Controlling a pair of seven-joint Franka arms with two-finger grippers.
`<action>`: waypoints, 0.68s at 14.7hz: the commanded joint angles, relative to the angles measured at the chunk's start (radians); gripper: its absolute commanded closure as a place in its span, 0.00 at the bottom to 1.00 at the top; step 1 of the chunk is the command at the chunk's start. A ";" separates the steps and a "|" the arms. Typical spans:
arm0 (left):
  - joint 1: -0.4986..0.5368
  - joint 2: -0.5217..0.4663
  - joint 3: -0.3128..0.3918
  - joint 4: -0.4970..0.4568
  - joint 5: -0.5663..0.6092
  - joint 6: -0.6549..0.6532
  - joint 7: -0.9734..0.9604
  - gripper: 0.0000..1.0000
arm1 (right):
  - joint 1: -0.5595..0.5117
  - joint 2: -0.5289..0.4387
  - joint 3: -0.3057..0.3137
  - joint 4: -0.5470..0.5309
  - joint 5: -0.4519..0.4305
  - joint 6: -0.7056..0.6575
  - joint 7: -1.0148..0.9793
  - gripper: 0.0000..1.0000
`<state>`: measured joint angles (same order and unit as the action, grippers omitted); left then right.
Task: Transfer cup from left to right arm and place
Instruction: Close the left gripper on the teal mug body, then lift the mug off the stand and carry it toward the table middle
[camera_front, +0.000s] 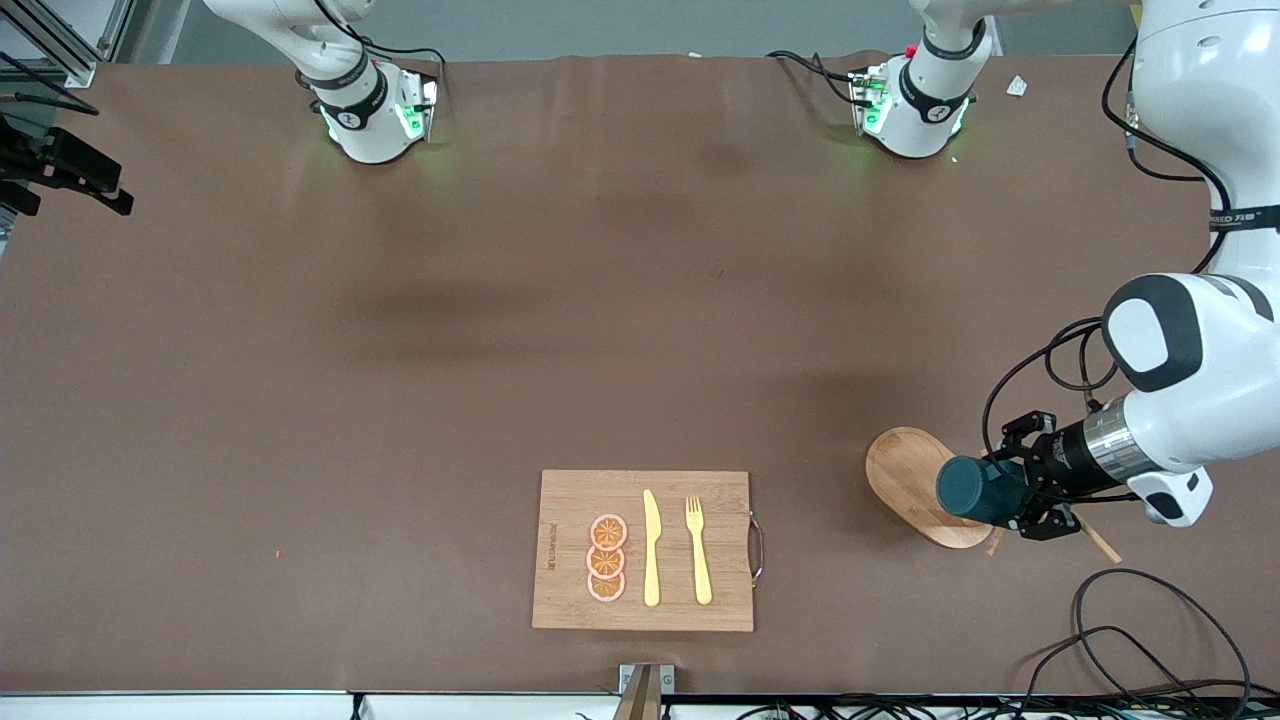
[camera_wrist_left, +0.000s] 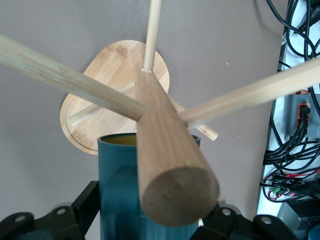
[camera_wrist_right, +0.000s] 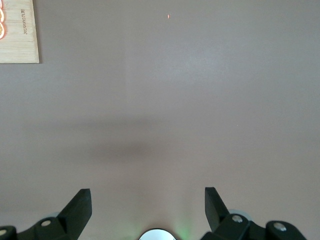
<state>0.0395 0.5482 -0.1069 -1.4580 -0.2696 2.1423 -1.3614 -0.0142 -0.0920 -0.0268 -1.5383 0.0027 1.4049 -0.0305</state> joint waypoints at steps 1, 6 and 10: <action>-0.009 -0.016 -0.005 0.010 -0.017 -0.002 -0.018 0.42 | -0.013 0.008 0.005 0.013 0.010 -0.001 0.003 0.00; -0.004 -0.040 -0.054 0.008 -0.017 -0.005 -0.018 0.42 | -0.013 0.008 0.005 0.010 0.010 -0.007 0.004 0.00; -0.044 -0.050 -0.091 0.011 0.010 -0.004 -0.036 0.42 | -0.013 0.021 0.005 0.007 0.010 -0.007 0.006 0.00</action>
<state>0.0267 0.5205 -0.1917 -1.4403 -0.2699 2.1420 -1.3690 -0.0142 -0.0879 -0.0278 -1.5385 0.0028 1.4021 -0.0304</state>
